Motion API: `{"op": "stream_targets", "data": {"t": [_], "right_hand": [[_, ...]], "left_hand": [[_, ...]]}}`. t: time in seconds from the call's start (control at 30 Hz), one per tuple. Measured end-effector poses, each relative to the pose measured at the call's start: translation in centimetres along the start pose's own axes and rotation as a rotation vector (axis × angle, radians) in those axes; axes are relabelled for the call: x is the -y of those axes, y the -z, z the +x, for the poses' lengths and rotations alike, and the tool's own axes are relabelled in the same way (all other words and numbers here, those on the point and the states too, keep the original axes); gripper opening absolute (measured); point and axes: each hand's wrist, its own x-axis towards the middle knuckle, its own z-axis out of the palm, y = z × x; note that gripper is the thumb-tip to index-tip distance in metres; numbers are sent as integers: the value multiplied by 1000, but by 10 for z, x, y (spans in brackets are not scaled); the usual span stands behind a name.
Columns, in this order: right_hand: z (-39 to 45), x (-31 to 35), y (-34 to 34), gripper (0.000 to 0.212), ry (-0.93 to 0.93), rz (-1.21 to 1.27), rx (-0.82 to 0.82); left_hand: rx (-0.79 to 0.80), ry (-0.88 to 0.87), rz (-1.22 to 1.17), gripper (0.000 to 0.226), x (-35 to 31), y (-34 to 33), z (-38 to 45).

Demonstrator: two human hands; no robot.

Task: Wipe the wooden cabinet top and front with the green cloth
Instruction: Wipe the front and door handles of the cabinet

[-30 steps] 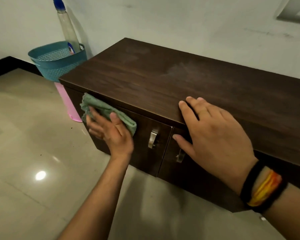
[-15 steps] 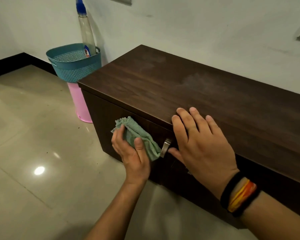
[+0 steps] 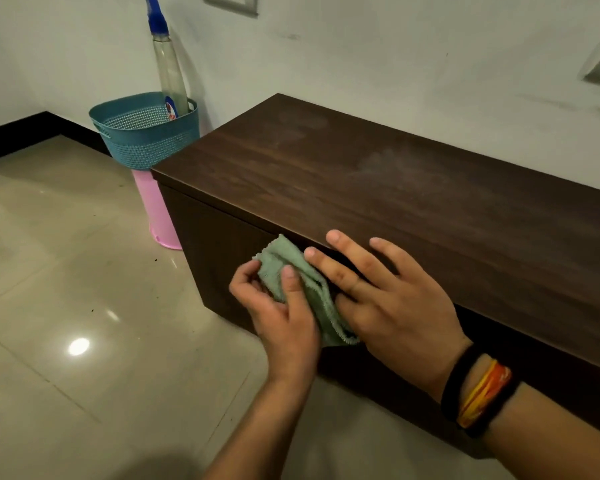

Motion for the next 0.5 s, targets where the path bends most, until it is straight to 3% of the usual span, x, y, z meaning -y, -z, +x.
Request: {"op": "stream_targets", "data": {"t": [0.07,0.23,0.37,0.5], "right_hand": [[1,0,1,38,1,12,7],[4,1,2,40,-30,14,29],[1,1,0,35,-33,16,41],[2,1,1,35,-59,22,25]], "left_hand": [[19,-118,108,39,1,-2,-14],[104,-265,293,16,20,5,-40],[28,-450,701,20,27,15,-34],[169,-384,555,20,13,10,-32]]}}
